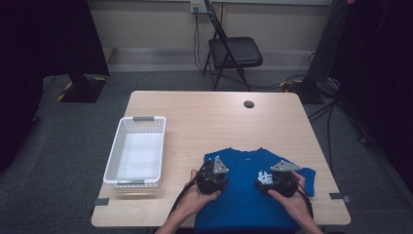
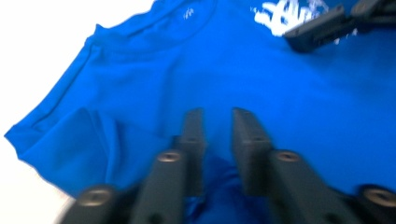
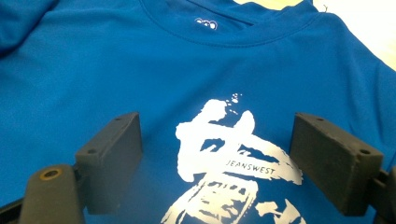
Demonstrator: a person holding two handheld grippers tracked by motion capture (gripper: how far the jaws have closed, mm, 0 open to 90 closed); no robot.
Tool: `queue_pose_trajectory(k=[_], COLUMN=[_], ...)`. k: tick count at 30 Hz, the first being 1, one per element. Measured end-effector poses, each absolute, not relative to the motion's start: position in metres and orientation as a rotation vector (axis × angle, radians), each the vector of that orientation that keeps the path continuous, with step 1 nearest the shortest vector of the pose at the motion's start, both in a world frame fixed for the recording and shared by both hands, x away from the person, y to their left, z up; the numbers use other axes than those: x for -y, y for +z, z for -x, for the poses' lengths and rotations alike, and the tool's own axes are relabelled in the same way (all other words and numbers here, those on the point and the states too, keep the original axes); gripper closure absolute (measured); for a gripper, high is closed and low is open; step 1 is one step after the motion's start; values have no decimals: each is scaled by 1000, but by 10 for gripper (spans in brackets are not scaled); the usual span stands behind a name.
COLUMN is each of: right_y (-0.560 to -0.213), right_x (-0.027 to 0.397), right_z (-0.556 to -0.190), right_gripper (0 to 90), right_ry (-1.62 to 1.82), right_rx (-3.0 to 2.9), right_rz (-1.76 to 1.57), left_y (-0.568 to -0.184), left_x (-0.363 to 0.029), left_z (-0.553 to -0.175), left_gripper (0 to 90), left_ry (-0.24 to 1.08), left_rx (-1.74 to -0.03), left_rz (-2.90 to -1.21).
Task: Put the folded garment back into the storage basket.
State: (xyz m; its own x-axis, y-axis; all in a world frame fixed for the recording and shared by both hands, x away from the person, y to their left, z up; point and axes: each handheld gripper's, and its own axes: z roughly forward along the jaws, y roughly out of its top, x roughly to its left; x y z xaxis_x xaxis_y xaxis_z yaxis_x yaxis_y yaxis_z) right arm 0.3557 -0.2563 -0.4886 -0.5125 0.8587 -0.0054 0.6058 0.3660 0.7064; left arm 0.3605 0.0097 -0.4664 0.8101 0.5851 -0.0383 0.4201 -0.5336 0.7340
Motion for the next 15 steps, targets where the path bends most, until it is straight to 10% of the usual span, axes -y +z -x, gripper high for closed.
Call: queue_pose_trajectory(k=[15], right_y=[-489], right_x=[257], right_z=[-356], right_gripper=[162], right_ry=[933], right_rx=[-2260], right_rz=[-1274], left_y=[-449], left_x=[-46], left_z=[-347], left_gripper=[280], left_ry=[271], left_rx=[-738], left_rz=[-2117])
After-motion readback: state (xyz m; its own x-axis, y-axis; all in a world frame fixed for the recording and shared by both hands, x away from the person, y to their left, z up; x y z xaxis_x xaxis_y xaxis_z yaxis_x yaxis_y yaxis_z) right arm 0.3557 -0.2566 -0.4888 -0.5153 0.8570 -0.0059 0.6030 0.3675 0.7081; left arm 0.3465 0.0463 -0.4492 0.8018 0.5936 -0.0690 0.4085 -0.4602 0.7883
